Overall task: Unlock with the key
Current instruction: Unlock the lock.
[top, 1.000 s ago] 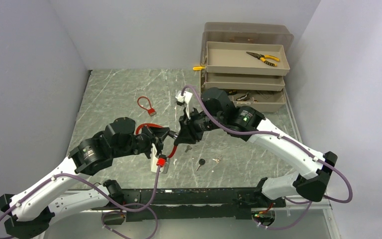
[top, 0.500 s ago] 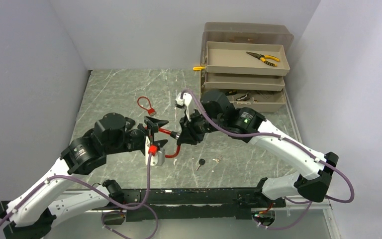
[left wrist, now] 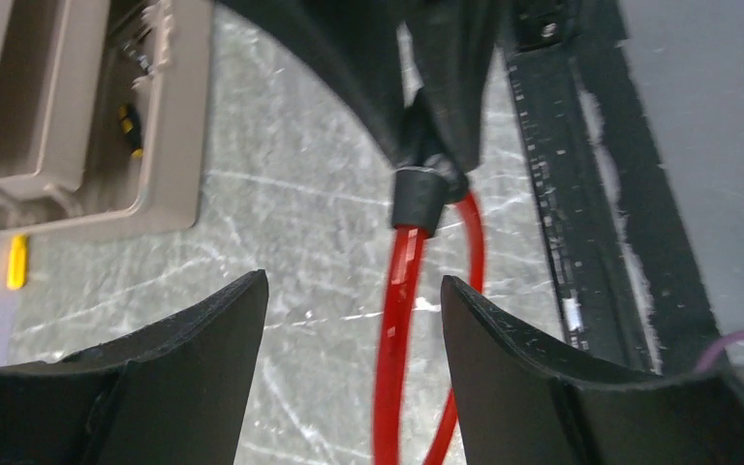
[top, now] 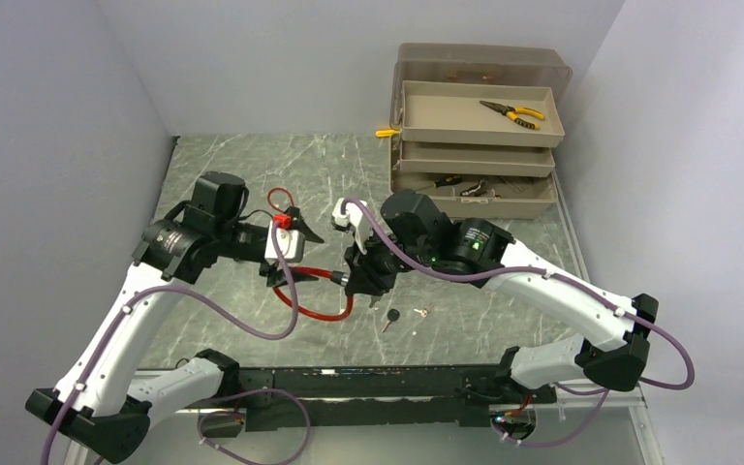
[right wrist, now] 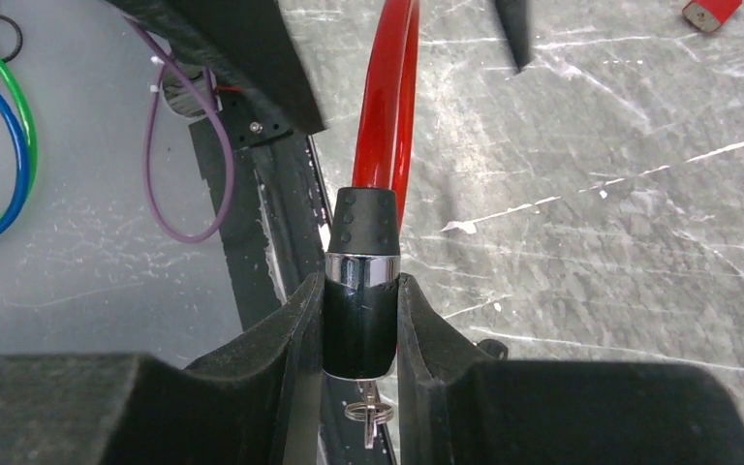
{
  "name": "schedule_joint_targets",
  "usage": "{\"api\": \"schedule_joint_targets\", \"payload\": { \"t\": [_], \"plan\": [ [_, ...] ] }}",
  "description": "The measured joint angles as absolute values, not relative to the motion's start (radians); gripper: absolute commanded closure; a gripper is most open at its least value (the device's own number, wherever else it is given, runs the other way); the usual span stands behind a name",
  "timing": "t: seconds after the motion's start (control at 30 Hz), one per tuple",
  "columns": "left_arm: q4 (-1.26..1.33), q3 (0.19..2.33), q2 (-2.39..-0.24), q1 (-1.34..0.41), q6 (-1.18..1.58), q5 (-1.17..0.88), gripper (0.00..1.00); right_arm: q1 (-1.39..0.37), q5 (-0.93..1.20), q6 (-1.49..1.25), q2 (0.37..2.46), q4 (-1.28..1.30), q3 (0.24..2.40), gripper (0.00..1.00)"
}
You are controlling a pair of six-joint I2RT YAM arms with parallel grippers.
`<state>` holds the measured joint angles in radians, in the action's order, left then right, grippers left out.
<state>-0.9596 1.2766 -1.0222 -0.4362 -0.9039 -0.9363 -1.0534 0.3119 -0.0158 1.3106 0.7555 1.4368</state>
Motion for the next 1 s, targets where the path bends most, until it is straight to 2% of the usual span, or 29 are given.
{"api": "schedule_joint_targets", "payload": {
  "t": [0.17, 0.3, 0.67, 1.0],
  "plan": [
    [-1.075, 1.298, -1.018, -0.456, -0.995, -1.014, 0.32, -1.061, 0.29, 0.001, 1.31, 0.756, 1.448, 1.0],
    [-1.091, 1.295, -1.002, -0.474, -1.008, -1.023, 0.37, -1.065, 0.27, 0.011, 1.311, 0.756, 1.465, 1.0],
    [-0.856, 1.2, -0.947, -0.477, -0.87, -0.954, 0.43, -1.106, 0.251, 0.034, 1.311, 0.756, 1.518, 1.0],
    [-0.9, 1.202, -0.961, -0.524, -0.875, -0.963, 0.74, -1.123, 0.215, 0.039, 1.311, 0.759, 1.518, 1.0]
  ]
}}
